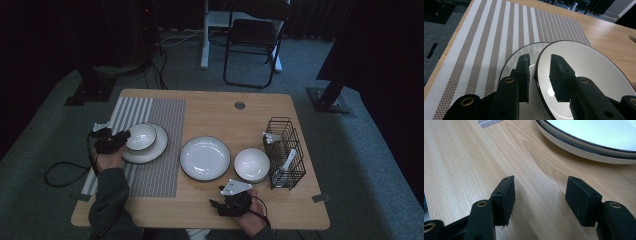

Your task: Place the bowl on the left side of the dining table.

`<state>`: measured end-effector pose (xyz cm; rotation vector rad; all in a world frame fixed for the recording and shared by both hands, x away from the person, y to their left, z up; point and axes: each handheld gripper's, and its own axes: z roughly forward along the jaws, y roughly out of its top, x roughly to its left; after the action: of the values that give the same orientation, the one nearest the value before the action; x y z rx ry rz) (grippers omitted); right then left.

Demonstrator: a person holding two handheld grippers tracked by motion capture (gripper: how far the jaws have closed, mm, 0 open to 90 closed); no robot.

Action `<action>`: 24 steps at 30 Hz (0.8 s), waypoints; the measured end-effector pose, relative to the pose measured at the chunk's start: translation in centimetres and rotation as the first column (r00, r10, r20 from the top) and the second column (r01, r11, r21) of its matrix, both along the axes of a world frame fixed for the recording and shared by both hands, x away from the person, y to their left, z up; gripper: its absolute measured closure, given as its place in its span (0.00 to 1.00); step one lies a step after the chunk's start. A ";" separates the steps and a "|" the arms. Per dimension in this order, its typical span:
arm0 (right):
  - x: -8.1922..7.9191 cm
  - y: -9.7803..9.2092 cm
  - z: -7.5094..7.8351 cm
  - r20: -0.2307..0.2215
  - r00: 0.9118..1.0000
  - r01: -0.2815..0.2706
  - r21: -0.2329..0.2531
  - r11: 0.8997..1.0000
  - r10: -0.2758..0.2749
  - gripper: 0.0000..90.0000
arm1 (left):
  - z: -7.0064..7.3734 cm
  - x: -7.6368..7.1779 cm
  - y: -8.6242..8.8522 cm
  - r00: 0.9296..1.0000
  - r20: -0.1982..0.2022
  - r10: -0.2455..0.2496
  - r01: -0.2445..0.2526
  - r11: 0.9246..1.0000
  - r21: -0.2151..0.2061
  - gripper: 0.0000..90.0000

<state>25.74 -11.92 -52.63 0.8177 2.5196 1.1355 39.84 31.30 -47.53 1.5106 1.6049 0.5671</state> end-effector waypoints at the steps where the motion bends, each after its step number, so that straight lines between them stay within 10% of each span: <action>1: 0.0 0.0 0.0 0.000 1.000 0.000 0.000 1.000 0.000 0.45 | 0.1 -0.1 -0.1 1.000 0.003 0.001 -0.001 1.000 0.003 0.78; 24: 0.0 0.0 0.0 -0.001 1.000 0.002 0.000 1.000 -0.002 0.45 | 2.0 -1.1 -1.8 0.993 0.093 -0.068 0.054 0.988 0.142 0.64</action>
<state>25.72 -11.92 -52.62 0.8208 2.5197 1.1341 38.77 29.55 -45.50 1.6030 1.4651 0.7201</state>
